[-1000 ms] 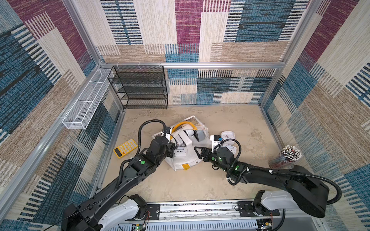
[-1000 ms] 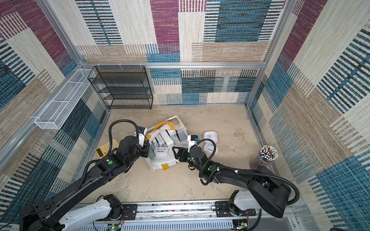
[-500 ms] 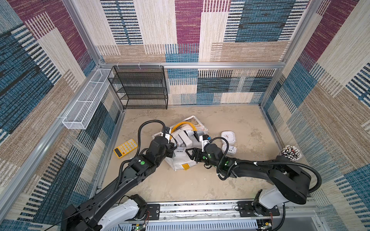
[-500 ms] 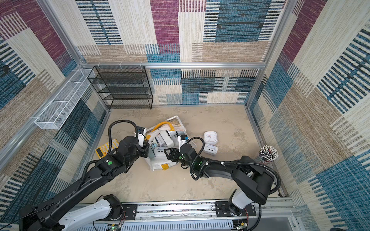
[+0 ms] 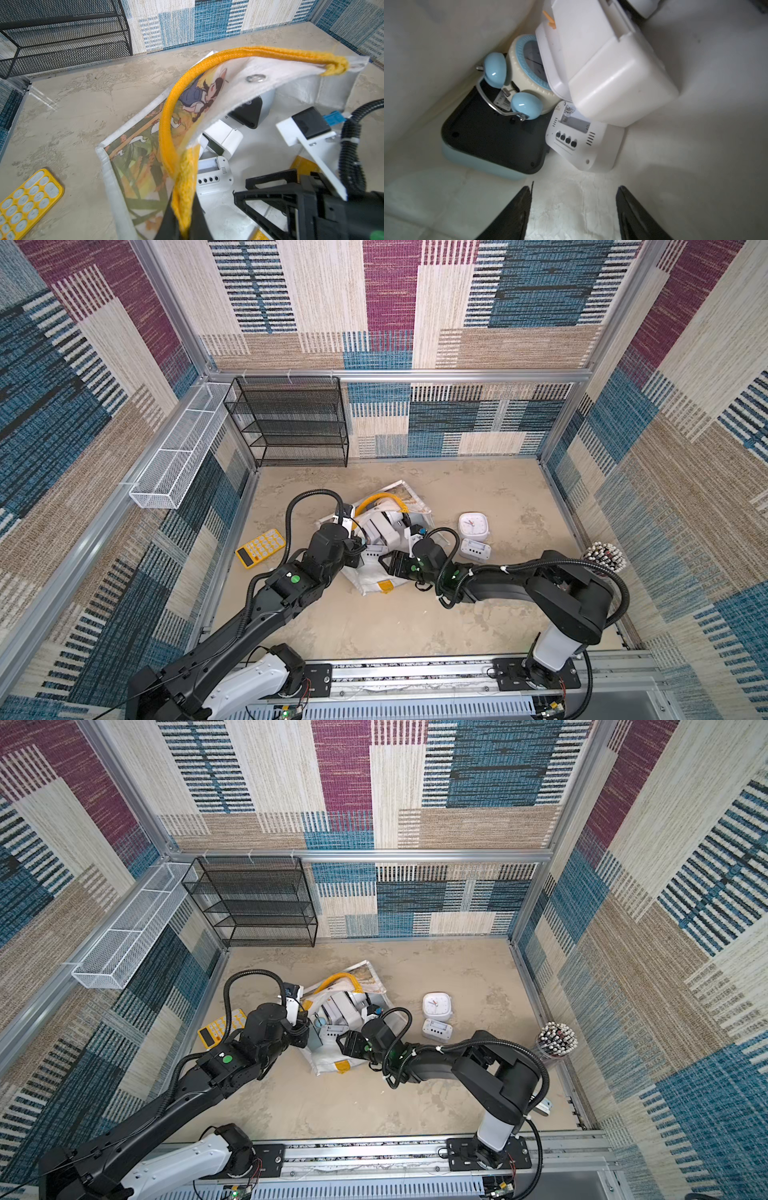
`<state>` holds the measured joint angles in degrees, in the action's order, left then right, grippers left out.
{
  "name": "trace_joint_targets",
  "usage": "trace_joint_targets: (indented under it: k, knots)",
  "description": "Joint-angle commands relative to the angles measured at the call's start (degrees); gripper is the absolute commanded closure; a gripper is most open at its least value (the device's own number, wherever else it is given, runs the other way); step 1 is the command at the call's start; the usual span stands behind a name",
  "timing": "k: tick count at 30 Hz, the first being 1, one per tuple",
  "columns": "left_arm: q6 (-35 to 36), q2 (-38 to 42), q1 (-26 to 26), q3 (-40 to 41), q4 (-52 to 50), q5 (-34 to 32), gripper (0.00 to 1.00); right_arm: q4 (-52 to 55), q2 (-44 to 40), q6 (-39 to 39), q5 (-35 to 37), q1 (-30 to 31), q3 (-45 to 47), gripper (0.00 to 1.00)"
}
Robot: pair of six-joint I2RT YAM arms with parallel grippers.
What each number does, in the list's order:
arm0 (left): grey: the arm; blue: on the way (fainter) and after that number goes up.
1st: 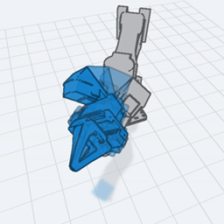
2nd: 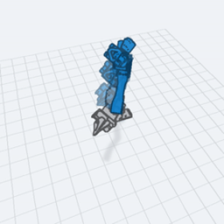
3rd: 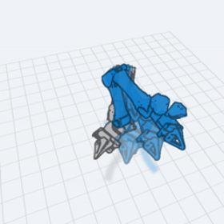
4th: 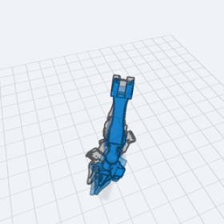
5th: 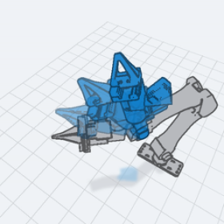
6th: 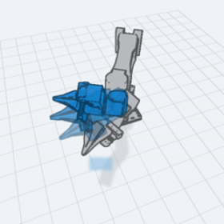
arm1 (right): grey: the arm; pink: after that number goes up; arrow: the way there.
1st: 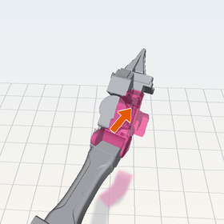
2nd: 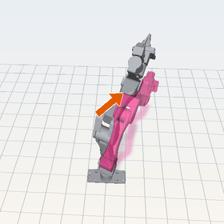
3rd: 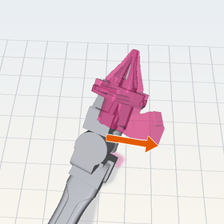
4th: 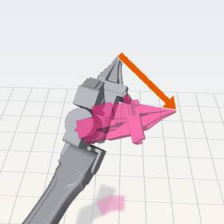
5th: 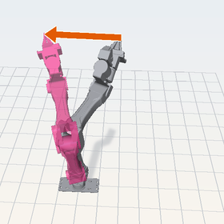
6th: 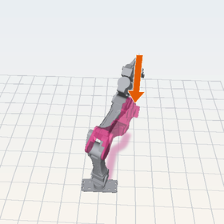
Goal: Take the alarm clock out of the canvas bag
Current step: Pick up the alarm from the canvas bag.
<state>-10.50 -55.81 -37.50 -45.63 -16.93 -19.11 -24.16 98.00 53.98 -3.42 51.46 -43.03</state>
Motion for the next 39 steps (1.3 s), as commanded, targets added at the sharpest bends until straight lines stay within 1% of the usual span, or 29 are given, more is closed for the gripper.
trace_joint_targets:
  k: [1, 11, 25, 32, 39]
  knots:
    - [-1.49, 0.60, 0.08, -0.08, 0.06, -1.56, 1.00, -0.29, 1.68, 2.74, -1.49, -0.21, -0.77, 0.32]
    - [-2.01, 2.22, 0.05, -0.01, -0.25, -0.84, 1.00, -3.67, 4.95, 7.75, -5.68, -3.08, 0.43, 0.29]
    - [-3.64, 3.40, 0.07, 0.89, -0.12, 0.04, 1.00, -4.59, 8.83, 9.54, -8.90, -3.55, -3.39, 0.29]
    - [-4.00, 3.44, 0.05, 1.03, 0.32, 0.26, 1.00, -7.04, 9.78, 11.04, -10.23, -3.57, -4.45, 0.32]
    - [-4.00, 3.35, 0.05, 1.21, 0.41, 0.12, 1.00, -10.01, 7.98, 12.05, -10.55, -3.74, -3.65, 0.39]
